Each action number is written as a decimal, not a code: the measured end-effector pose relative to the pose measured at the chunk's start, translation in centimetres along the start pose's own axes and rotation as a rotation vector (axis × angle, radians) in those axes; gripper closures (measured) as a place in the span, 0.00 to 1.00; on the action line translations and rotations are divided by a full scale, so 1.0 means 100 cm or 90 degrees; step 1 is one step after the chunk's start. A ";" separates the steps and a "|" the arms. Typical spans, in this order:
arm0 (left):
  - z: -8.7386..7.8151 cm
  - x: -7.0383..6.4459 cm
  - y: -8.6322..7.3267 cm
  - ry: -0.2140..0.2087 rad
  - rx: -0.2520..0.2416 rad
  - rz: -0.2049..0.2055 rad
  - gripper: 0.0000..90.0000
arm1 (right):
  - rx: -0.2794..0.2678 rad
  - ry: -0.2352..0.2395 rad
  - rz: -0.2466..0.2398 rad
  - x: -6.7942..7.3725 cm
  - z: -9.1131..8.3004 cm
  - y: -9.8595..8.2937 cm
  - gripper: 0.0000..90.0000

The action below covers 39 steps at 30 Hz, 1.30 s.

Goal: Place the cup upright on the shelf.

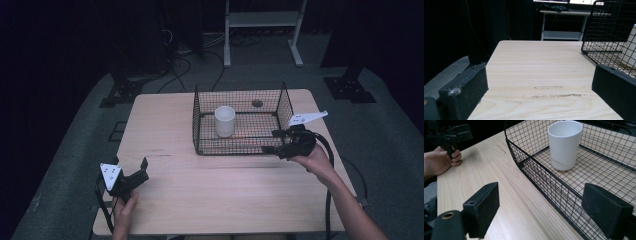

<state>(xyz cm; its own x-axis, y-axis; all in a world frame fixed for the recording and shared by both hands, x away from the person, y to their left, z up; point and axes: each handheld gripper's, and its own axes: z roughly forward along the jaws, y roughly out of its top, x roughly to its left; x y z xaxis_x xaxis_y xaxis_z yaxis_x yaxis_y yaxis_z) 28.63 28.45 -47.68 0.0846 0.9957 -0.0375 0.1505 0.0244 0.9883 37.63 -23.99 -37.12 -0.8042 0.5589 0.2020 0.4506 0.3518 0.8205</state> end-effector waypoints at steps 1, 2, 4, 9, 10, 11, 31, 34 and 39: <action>0.000 0.000 0.000 0.000 0.000 0.000 0.00 | 0.000 0.000 0.001 -0.001 -0.001 -0.002 0.16; 0.000 0.000 0.000 0.000 0.000 0.000 0.00 | 0.000 -0.002 0.003 -0.001 -0.002 -0.005 0.16; 0.000 0.000 0.000 -0.001 0.000 0.001 0.00 | -0.001 -0.004 0.003 -0.001 -0.002 -0.007 0.16; 0.000 0.000 0.000 0.000 0.001 0.002 0.00 | -0.004 -0.003 0.004 0.001 -0.006 -0.012 0.16; 0.000 0.000 0.000 0.000 0.001 0.002 0.00 | -0.003 -0.004 0.002 0.002 -0.006 -0.013 0.16; 0.000 0.000 0.000 0.000 0.000 0.002 0.00 | -0.002 -0.006 0.002 0.002 -0.007 -0.014 0.16; 0.000 0.000 0.000 0.000 0.000 0.003 0.00 | -0.007 -0.024 0.010 0.004 -0.020 -0.039 0.16; 0.000 0.000 0.000 0.000 -0.001 0.003 0.00 | -0.005 -0.029 0.010 0.005 -0.019 -0.043 0.16; 0.000 0.000 0.000 0.000 0.000 0.000 0.00 | 0.001 -0.037 0.008 0.009 -0.020 -0.051 0.16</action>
<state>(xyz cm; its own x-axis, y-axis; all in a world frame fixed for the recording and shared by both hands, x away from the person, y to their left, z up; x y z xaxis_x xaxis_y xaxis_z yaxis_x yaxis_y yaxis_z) 28.62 28.47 -47.68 0.0841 0.9958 -0.0368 0.1498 0.0238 0.9884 33.84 -26.78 -40.08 -0.7749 0.6056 0.1809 0.4608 0.3455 0.8175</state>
